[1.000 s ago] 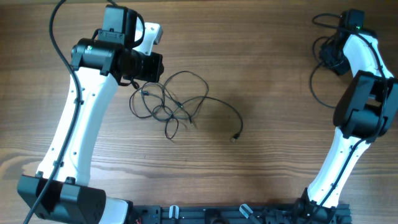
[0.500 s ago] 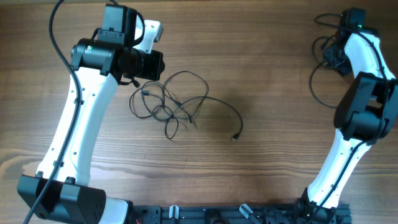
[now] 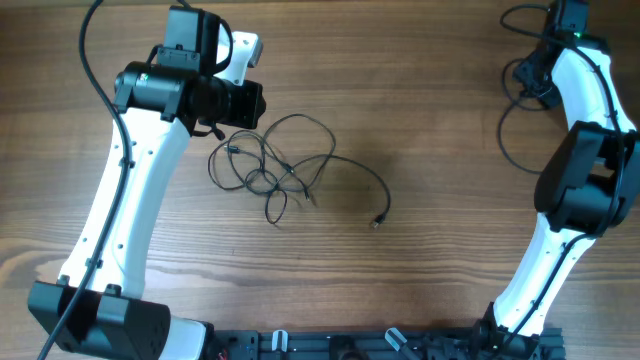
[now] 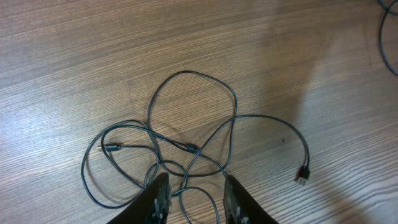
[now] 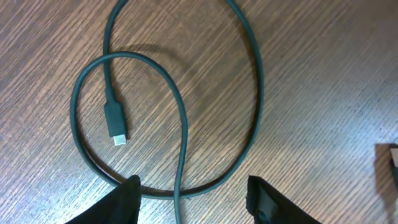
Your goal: Untangle cables
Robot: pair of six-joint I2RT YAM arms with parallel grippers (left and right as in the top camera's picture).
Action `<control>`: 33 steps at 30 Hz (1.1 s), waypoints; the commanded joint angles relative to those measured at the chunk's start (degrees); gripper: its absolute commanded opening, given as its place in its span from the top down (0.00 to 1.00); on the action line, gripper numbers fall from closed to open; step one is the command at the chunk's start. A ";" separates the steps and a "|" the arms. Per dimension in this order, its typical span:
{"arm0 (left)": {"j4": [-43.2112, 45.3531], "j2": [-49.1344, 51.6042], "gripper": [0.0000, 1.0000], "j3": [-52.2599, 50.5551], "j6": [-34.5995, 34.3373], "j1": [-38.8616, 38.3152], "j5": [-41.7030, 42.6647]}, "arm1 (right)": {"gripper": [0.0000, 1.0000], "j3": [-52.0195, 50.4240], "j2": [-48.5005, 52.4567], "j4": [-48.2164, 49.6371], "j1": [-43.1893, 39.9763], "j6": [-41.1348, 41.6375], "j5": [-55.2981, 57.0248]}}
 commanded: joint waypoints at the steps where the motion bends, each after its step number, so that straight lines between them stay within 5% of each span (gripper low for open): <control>1: 0.17 -1.40 0.70 0.28 0.28 -0.24 2.58 | 0.43 -0.76 -1.51 -0.33 0.68 1.70 2.23; 27: 0.09 -1.40 0.71 0.28 0.28 -1.09 2.56 | 0.39 -7.63 -1.05 2.03 2.27 5.33 8.83; 33: -0.70 -1.40 0.71 0.28 0.26 -1.11 2.58 | 0.28 -7.63 1.09 7.52 2.32 0.26 6.05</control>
